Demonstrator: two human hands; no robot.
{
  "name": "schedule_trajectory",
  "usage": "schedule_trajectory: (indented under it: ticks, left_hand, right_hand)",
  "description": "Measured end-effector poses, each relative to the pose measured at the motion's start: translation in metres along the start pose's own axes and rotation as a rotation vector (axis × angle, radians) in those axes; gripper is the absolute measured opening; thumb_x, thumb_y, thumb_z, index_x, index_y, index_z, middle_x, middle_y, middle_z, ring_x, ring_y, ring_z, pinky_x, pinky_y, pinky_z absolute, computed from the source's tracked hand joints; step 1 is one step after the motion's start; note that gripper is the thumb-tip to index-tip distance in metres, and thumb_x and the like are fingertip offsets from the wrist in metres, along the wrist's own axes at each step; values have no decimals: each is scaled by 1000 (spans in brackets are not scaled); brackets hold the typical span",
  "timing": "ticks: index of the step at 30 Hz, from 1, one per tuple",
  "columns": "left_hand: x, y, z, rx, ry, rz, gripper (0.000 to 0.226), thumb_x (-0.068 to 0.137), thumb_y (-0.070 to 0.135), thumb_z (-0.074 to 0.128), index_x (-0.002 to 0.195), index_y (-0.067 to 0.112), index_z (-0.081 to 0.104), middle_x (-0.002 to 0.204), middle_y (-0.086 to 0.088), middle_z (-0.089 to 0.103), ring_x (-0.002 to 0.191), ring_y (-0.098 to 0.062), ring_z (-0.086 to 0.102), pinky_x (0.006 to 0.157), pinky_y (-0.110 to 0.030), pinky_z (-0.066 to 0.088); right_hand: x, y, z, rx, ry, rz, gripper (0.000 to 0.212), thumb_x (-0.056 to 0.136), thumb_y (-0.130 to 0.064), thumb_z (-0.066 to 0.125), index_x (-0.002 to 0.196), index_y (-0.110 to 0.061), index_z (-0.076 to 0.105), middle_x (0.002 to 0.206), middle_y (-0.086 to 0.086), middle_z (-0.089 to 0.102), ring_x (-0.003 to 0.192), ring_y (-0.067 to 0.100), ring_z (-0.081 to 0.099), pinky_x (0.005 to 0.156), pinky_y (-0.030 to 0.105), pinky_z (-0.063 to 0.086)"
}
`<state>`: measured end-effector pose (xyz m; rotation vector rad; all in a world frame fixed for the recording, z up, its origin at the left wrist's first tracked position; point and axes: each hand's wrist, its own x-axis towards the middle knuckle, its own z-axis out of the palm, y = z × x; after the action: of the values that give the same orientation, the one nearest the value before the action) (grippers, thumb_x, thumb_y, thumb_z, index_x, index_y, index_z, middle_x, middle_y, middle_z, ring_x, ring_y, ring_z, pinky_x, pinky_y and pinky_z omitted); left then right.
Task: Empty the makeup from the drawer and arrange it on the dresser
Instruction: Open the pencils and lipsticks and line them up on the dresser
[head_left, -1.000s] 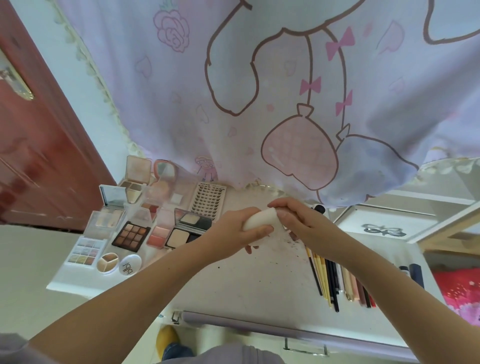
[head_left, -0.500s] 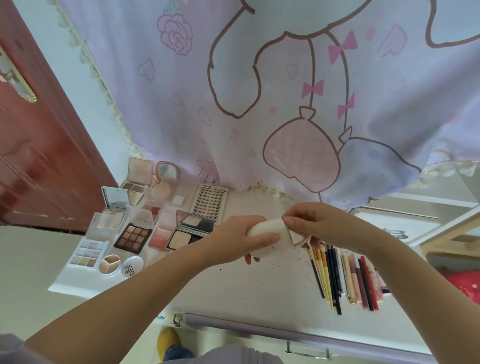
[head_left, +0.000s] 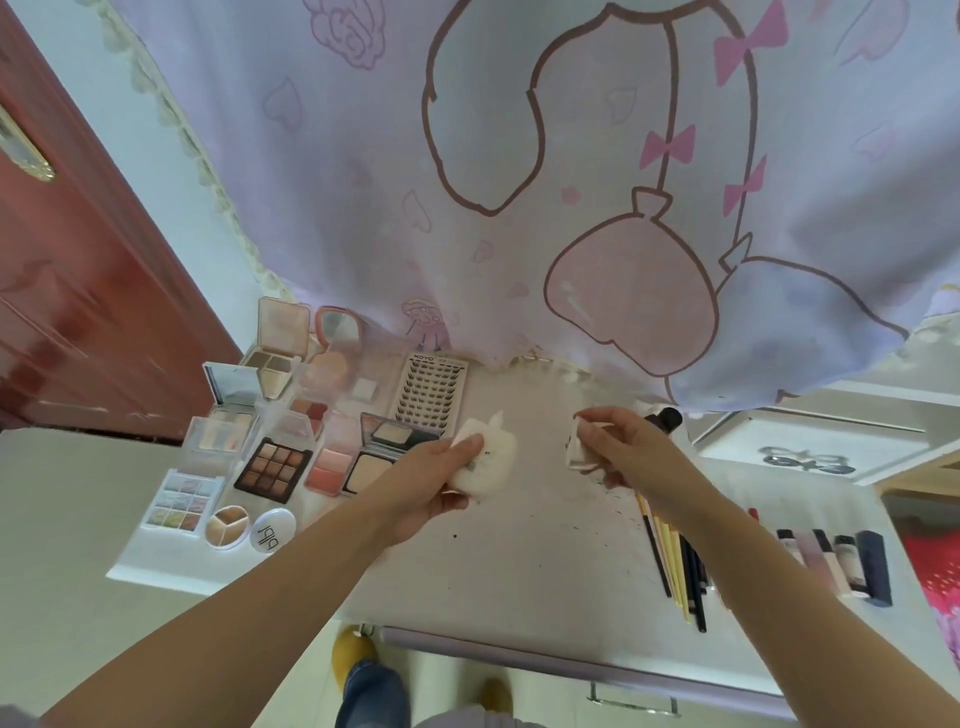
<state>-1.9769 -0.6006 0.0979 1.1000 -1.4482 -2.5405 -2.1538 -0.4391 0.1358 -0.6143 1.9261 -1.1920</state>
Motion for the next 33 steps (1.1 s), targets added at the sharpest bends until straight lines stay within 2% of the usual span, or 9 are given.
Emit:
schedule_trajectory:
  ticks: [4,6,9,13,16,21,24,27,33]
  left_hand:
    - [39,20,-1,458,157,99,26,86,25,65,108,16,54,104,-4,62,92,-17,62,78,-33,56]
    - [62,31,1,746,261,223,25,82,25,65,102,18,52,87,2,58,75,-12,56,63,-21,48]
    - [100,41,3,865,335,351,20,79,20,66,93,17,52,80,5,55,69,-9,51,50,-12,38]
    - [145,42,1,1028,420,396,30,80,16,65,107,7,53,104,-10,56,93,-23,51,74,-26,35]
    - [165,37,-4,1093,435,438,35,80,13,65,111,4,52,111,-14,56,102,-27,50,79,-26,33]
    - [181,25,-18,1138,438,417,39,82,14,64,116,2,49,118,-15,53,109,-28,47,89,-31,36]
    - [183,24,-20,1120,440,400,43,81,19,66,117,2,48,119,-15,53,112,-30,46,93,-35,35]
    - [172,25,-21,1141,466,389,52,81,26,68,120,2,45,121,-16,50,114,-31,43,99,-37,32]
    - [107,3,14,937,570,648,31,80,10,63,107,4,49,105,-4,44,98,-23,43,86,-33,39]
  right_hand:
    - [38,34,28,109,92,228,25,91,-29,60,110,-14,57,99,6,66,83,18,68,58,23,52]
    - [60,39,38,124,133,256,20,91,-25,60,108,-16,55,101,6,64,82,18,67,59,23,53]
    - [96,40,49,70,191,220,13,93,-23,56,103,-16,52,100,5,59,74,13,63,59,23,52]
    - [140,42,57,12,260,244,18,93,-19,53,110,-11,52,102,11,56,80,23,60,60,28,53]
    - [162,45,66,-81,262,252,24,93,-24,53,114,-13,54,97,6,57,81,22,59,70,35,55]
    - [177,56,84,-348,270,171,32,95,-27,47,122,-13,55,114,5,58,89,18,56,74,25,38]
    - [174,59,85,-362,285,175,34,95,-29,47,125,-13,54,124,9,46,79,12,49,76,25,38]
    - [161,49,81,-316,280,158,38,96,-29,48,131,-14,48,131,9,41,94,16,52,80,24,40]
    - [94,12,29,-491,362,-124,22,96,-17,48,113,-18,61,109,-2,56,74,3,52,73,18,41]
